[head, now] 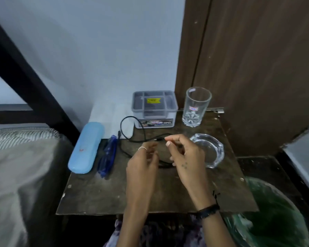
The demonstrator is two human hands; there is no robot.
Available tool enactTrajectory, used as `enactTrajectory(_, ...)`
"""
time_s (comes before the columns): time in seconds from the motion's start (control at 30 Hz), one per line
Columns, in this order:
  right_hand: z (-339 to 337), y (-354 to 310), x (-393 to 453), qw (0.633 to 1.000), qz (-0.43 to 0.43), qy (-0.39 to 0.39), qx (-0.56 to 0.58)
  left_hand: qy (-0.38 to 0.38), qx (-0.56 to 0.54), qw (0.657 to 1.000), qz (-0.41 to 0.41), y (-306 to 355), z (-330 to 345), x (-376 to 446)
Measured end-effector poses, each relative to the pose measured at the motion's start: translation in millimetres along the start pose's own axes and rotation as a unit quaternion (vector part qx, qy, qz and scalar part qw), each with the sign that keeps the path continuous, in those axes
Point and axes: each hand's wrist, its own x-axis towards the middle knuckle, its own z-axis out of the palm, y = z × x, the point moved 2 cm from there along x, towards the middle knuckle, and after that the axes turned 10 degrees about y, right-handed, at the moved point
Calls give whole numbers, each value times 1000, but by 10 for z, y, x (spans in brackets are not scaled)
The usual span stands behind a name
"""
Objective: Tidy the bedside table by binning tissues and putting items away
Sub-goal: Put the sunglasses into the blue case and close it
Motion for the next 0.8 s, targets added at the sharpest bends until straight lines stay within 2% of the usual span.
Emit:
enactTrajectory(0.1, 305, 31, 40, 999, -20, -41, -29, 27, 32, 999, -1, -211, -76, 185)
enactTrajectory(0.23, 604, 84, 45, 995, -38, -81, -40, 83, 72, 993, 44, -433, -105, 270)
enactTrajectory(0.33, 741, 87, 46, 993, -48, -95, -42, 191, 136, 968, 90, -530, -249, 282)
enactTrajectory(0.43, 813, 58, 46, 992, -53, -112, -35, 291, 180, 938, 51, -678, -535, 370)
enactTrajectory(0.53, 863, 33, 51, 991, -55, -122, -29, 271, 193, 943, -4, -907, -732, 448)
enactTrajectory(0.67, 906, 7, 26, 991, -56, -121, -16, 236, 206, 949, -23, -1100, -795, 464)
enactTrajectory(0.8, 905, 2, -37, 990, -55, -128, -15, 219, 160, 961, -43, -1136, -766, 466)
